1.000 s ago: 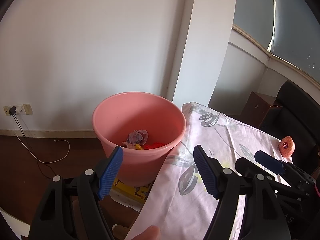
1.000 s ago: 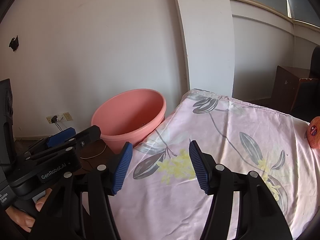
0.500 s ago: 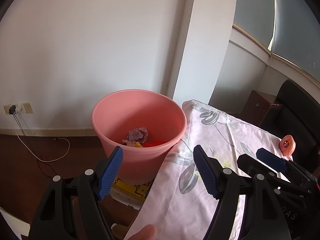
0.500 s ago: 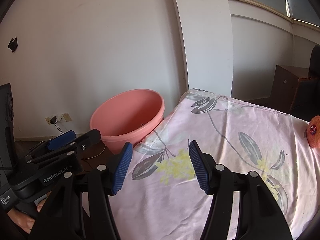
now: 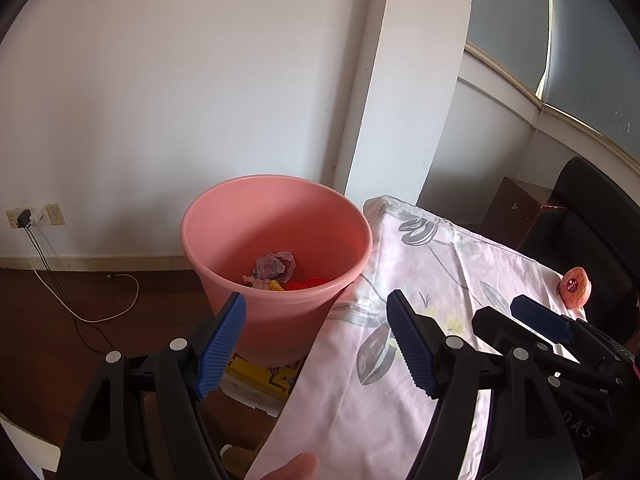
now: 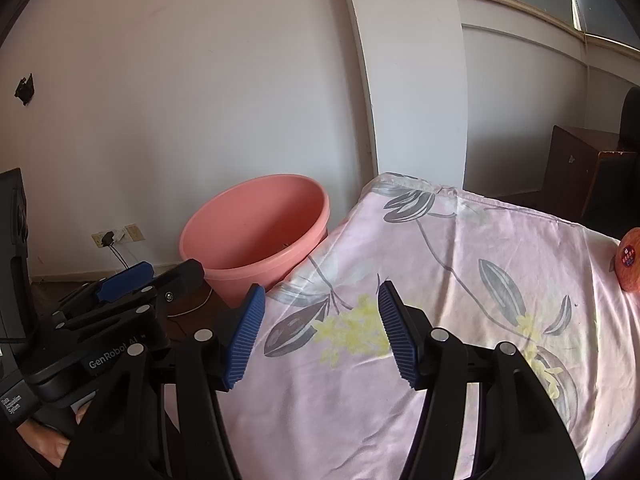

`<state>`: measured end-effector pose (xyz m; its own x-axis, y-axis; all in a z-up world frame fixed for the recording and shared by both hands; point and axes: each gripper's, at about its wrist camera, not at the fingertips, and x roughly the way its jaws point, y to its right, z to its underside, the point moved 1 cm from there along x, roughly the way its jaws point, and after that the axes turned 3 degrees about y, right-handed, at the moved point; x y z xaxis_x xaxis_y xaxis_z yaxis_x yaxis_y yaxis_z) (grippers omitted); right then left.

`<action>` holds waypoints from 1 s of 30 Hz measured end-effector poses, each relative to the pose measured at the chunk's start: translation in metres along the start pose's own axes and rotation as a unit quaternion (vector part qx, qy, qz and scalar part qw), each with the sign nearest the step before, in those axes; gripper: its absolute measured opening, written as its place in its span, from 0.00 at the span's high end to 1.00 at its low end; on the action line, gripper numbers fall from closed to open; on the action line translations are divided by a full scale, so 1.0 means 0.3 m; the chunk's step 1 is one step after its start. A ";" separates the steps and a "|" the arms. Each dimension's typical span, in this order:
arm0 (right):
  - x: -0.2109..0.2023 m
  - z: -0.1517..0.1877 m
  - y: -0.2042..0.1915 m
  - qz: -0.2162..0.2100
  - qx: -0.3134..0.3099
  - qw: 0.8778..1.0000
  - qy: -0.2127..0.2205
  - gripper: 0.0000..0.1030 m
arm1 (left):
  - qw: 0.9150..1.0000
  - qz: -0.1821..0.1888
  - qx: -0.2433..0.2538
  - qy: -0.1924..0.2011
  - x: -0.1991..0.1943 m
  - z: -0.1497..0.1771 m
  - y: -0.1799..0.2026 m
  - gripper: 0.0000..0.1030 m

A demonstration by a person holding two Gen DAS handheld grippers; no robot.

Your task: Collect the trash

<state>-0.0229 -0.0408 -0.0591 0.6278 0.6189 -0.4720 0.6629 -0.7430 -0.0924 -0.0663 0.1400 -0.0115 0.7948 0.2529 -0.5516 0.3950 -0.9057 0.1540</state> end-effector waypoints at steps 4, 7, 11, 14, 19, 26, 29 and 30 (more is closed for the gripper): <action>0.003 0.002 0.002 0.001 0.000 1.000 -0.001 0.42 | 1.000 0.000 0.001 -0.002 0.002 0.004 0.001 0.31; 0.003 0.002 0.003 0.001 0.000 1.000 -0.002 0.42 | 1.000 0.001 -0.001 -0.006 0.005 0.009 0.001 0.31; 0.003 0.005 0.007 0.000 0.001 1.000 -0.002 0.42 | 1.000 0.001 -0.002 -0.006 0.006 0.011 0.001 0.31; 0.003 0.009 0.009 0.000 0.002 1.000 -0.002 0.42 | 1.000 0.001 -0.002 -0.006 0.007 0.011 0.001 0.31; 0.003 0.014 0.010 0.000 0.002 1.000 -0.002 0.42 | 1.000 0.001 -0.001 -0.007 0.006 0.013 0.001 0.31; 0.003 0.016 0.013 -0.002 0.004 1.000 -0.002 0.42 | 1.000 0.001 -0.001 -0.007 0.003 0.017 0.003 0.31; 0.001 0.021 0.013 -0.001 0.004 1.000 -0.001 0.42 | 1.000 0.001 -0.001 -0.007 0.001 0.019 0.005 0.31; 0.001 0.022 0.013 -0.001 0.004 1.000 -0.001 0.42 | 1.000 0.001 -0.002 -0.007 0.000 0.019 0.005 0.31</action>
<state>-0.0228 -0.0453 -0.0654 0.6254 0.6200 -0.4738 0.6609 -0.7437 -0.1007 -0.0683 0.1367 -0.0161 0.7889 0.2456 -0.5633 0.3946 -0.9052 0.1579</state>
